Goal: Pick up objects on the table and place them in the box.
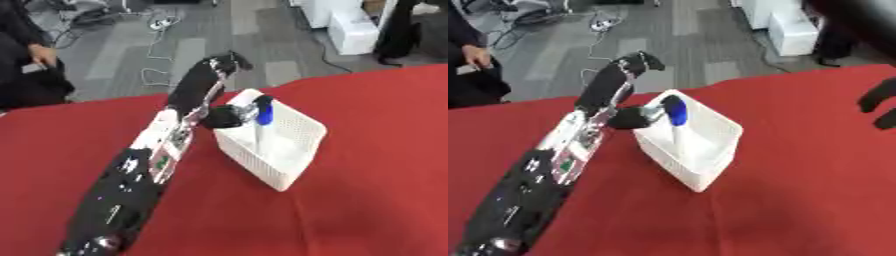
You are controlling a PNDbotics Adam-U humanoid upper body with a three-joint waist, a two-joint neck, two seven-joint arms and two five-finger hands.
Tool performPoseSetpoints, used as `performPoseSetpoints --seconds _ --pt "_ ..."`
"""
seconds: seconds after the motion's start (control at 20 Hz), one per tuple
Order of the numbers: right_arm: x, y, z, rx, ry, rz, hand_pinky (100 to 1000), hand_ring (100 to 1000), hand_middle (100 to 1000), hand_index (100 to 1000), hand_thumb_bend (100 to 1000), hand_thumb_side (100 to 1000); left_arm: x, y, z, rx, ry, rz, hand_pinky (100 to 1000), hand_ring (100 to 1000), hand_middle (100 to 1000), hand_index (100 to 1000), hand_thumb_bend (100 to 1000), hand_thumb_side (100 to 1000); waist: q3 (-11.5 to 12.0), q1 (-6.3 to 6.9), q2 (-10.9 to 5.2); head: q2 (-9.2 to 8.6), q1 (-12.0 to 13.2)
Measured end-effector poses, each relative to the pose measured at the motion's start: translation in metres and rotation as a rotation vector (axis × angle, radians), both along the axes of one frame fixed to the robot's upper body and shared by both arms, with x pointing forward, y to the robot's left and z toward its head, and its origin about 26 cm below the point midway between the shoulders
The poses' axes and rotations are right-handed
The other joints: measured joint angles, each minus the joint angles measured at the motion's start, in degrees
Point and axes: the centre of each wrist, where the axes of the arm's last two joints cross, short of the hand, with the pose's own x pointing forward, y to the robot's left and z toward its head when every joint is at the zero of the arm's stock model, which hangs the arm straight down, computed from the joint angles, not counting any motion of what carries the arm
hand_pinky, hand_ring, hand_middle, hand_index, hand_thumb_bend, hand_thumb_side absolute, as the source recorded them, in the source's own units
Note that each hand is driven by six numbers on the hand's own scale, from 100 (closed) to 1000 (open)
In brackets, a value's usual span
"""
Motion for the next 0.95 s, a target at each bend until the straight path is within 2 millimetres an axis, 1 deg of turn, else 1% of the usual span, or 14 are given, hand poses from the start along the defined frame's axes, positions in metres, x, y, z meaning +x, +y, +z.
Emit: performPoseSetpoints --seconds 0.05,0.15,0.25,0.3,0.35,0.45,0.5,0.55,0.6,0.7,0.95 --pt "-0.001 -0.001 -0.001 -0.005 0.004 -0.005 400 523 575 509 404 1000 -0.010 0.010 0.001 -0.043 0.003 0.008 696 667 674 782 414 1000 0.3 -0.01 0.00 -0.40 -0.5" --pt "-0.002 -0.002 -0.005 -0.016 0.011 -0.016 398 523 575 502 413 1000 -0.032 0.030 0.005 -0.110 0.002 0.024 662 621 647 773 417 1000 1.1 -0.07 0.00 -1.01 -1.8" --pt "-0.005 -0.003 -0.009 -0.029 0.020 -0.029 398 524 575 491 429 1000 -0.055 0.047 0.011 -0.166 -0.007 0.034 654 598 628 777 439 1000 2.0 -0.38 0.00 -1.47 -3.6" --pt "-0.006 -0.004 -0.011 -0.036 0.024 -0.036 398 524 575 493 429 1000 -0.066 0.054 0.013 -0.198 -0.010 0.036 653 600 631 774 432 1000 2.4 -0.64 0.01 -1.70 -4.6" --pt "-0.007 -0.005 -0.013 -0.044 0.028 -0.043 397 523 574 484 426 1000 -0.078 0.059 0.014 -0.234 -0.014 0.037 661 589 618 780 466 1000 2.8 -0.92 0.01 -1.94 -5.6" --pt "-0.010 -0.006 -0.018 -0.058 0.038 -0.056 397 523 574 474 430 1000 -0.094 0.065 0.015 -0.308 -0.031 0.019 661 582 610 775 467 1000 3.8 -1.42 0.01 -2.21 -7.6" --pt "-0.011 -0.007 -0.021 -0.064 0.043 -0.063 397 523 574 474 430 1000 -0.099 0.067 0.014 -0.340 -0.045 0.002 661 582 610 775 467 1000 4.4 -1.68 -0.05 -2.35 -8.4" --pt "-0.013 -0.007 -0.023 -0.069 0.047 -0.068 397 523 574 467 432 1000 -0.102 0.068 0.015 -0.366 -0.061 -0.018 642 561 589 767 486 1000 4.7 -1.86 -0.20 -2.37 -9.0" --pt "-0.014 -0.008 -0.025 -0.074 0.051 -0.074 397 523 573 467 431 1000 -0.104 0.068 0.017 -0.394 -0.080 -0.038 648 569 594 763 489 1000 5.0 -1.94 -0.46 -2.37 -9.2" --pt "-0.015 -0.008 -0.028 -0.085 0.052 -0.081 397 523 574 468 430 1000 -0.105 0.068 0.020 -0.441 -0.115 -0.071 650 571 595 762 488 1000 5.4 -1.94 -0.91 -2.37 -9.2" --pt "-0.016 -0.008 -0.030 -0.098 0.046 -0.088 397 523 573 473 426 1000 -0.106 0.067 0.019 -0.482 -0.136 -0.115 671 598 614 771 489 1000 5.7 -1.93 -0.93 -2.90 -9.0"
